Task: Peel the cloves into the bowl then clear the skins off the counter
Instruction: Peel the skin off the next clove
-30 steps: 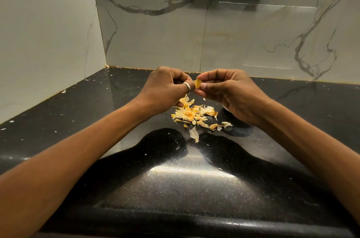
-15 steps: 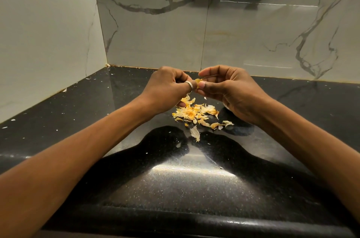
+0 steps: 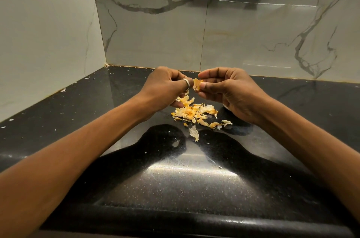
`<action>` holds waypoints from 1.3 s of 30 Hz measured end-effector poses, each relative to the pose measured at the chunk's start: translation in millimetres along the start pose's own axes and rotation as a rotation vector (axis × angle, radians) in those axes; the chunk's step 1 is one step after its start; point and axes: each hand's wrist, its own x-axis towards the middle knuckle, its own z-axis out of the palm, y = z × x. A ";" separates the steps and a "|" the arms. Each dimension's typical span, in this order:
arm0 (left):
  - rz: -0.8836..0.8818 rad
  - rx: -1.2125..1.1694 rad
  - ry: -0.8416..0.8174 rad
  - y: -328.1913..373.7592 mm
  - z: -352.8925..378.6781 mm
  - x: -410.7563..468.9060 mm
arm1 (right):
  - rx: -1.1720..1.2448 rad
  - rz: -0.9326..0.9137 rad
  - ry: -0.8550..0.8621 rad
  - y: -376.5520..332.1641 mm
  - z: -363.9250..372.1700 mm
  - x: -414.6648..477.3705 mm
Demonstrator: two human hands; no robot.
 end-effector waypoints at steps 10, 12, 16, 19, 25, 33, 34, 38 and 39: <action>0.058 0.199 0.096 -3.9 1.4 1.3 | -0.100 -0.030 0.047 1.8 -4.1 1.2; 0.043 0.170 0.078 -4.4 2.3 1.4 | -0.104 -0.021 0.046 2.5 -3.5 1.0; 0.017 0.094 0.046 -4.2 1.5 2.5 | -0.179 0.001 0.024 3.1 -2.1 -0.1; 0.023 0.069 0.024 -3.7 0.6 2.2 | -0.227 0.007 0.010 4.4 -1.8 -0.4; 0.040 0.080 0.034 -4.2 0.1 2.1 | -0.177 0.006 -0.005 2.3 -0.8 -0.6; 0.020 0.135 0.040 -5.1 -0.8 1.6 | -0.228 -0.026 0.036 2.7 -2.1 -1.3; 0.012 0.133 0.032 -5.1 -1.0 2.0 | -0.227 -0.030 0.044 2.6 -2.6 -1.0; -0.009 0.145 -0.063 -3.9 1.4 0.8 | -0.229 -0.035 0.044 2.4 -2.4 -1.0; -0.005 0.149 -0.078 -3.5 2.2 0.2 | -0.224 -0.035 0.041 2.3 -1.9 -1.2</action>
